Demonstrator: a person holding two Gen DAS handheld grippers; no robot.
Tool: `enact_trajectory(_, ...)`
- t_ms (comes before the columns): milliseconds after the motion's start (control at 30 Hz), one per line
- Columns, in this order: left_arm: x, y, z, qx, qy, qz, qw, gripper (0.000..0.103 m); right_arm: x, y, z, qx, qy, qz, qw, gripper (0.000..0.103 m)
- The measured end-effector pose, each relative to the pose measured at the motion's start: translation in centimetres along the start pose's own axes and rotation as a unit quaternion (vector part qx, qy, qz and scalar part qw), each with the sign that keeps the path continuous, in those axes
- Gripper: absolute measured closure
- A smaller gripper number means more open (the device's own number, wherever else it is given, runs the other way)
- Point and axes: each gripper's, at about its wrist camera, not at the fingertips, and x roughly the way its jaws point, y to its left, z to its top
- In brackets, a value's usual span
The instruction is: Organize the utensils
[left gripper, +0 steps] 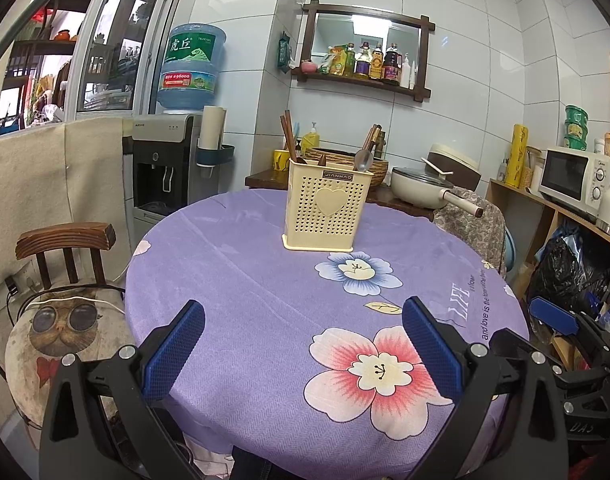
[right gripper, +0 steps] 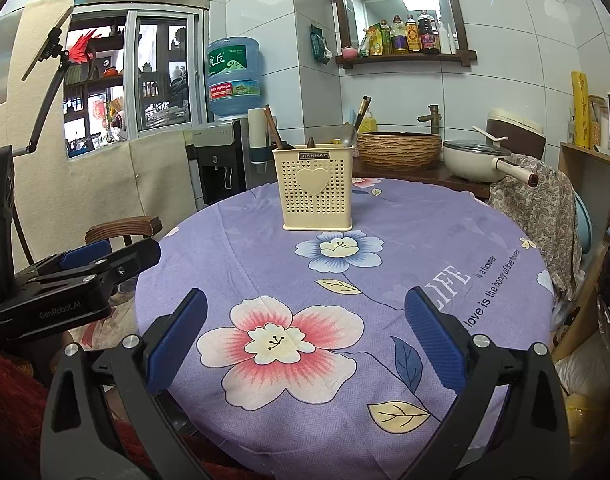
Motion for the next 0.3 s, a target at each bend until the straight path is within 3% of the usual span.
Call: enact_trajectory(300, -0.05, 0.06, -0.10, -0.001, 0.002, 0.001, 1.0000, 0.006, -0.09, -0.03, -0.18, -0.002, -0.001, 0.001, 1.000, 0.006)
